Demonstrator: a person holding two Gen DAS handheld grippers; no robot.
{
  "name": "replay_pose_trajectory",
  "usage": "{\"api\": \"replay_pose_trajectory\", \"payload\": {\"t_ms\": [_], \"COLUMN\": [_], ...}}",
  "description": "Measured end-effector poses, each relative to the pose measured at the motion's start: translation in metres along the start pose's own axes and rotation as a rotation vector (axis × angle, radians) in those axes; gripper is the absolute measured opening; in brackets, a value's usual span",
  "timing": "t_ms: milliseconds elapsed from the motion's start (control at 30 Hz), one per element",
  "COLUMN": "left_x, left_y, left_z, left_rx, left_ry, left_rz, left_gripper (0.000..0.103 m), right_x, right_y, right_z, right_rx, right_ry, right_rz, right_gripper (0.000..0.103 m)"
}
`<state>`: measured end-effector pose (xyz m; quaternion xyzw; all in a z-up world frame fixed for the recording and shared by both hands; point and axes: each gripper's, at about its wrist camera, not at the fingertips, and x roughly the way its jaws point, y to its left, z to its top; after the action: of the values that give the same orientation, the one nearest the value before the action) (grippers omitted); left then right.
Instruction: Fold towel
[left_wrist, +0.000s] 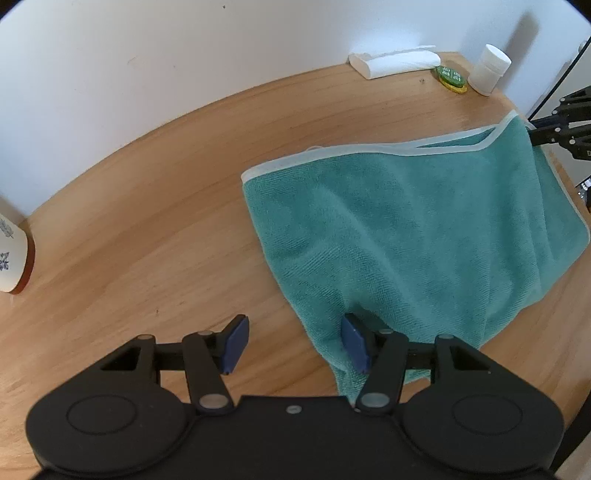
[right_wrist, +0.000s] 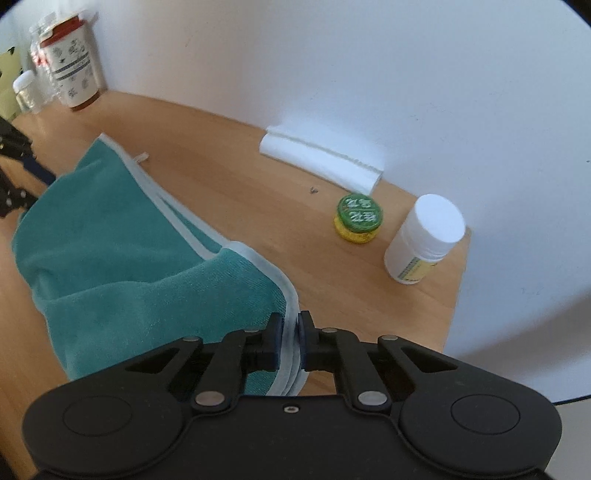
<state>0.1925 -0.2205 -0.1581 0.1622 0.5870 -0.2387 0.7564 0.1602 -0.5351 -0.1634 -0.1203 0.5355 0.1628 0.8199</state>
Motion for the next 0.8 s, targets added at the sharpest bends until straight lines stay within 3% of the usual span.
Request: {"api": "replay_pose_trajectory", "payload": {"t_ms": [200, 300, 367, 567, 600, 633, 733, 800], "left_x": [0.002, 0.003, 0.003, 0.004, 0.004, 0.005, 0.005, 0.006], "left_y": [-0.001, -0.002, -0.002, -0.002, -0.002, -0.002, -0.001, -0.001], "left_z": [0.001, 0.001, 0.001, 0.002, 0.001, 0.001, 0.002, 0.002], "left_rx": [0.003, 0.008, 0.004, 0.002, 0.001, 0.0, 0.0, 0.005], "left_ry": [0.008, 0.006, 0.008, 0.01, 0.009, 0.009, 0.01, 0.01], "left_rz": [0.012, 0.019, 0.023, 0.026, 0.025, 0.025, 0.023, 0.024], "left_gripper": [0.057, 0.059, 0.06, 0.061, 0.061, 0.061, 0.062, 0.063], "right_x": [0.001, -0.004, -0.004, -0.006, -0.013, -0.023, -0.035, -0.033], "right_y": [-0.003, -0.007, -0.009, -0.012, -0.014, -0.01, 0.012, 0.023], "right_z": [-0.008, -0.014, -0.015, -0.015, -0.014, -0.013, 0.0, 0.012], "right_rx": [0.068, 0.111, 0.125, 0.117, 0.121, 0.095, -0.079, -0.175], "right_ry": [0.037, 0.015, 0.012, 0.017, -0.016, -0.073, -0.105, -0.104], "right_rz": [-0.091, -0.089, -0.096, -0.134, -0.117, -0.107, -0.048, -0.01], "right_gripper": [0.01, 0.01, 0.003, 0.005, 0.006, 0.008, 0.039, 0.04]}}
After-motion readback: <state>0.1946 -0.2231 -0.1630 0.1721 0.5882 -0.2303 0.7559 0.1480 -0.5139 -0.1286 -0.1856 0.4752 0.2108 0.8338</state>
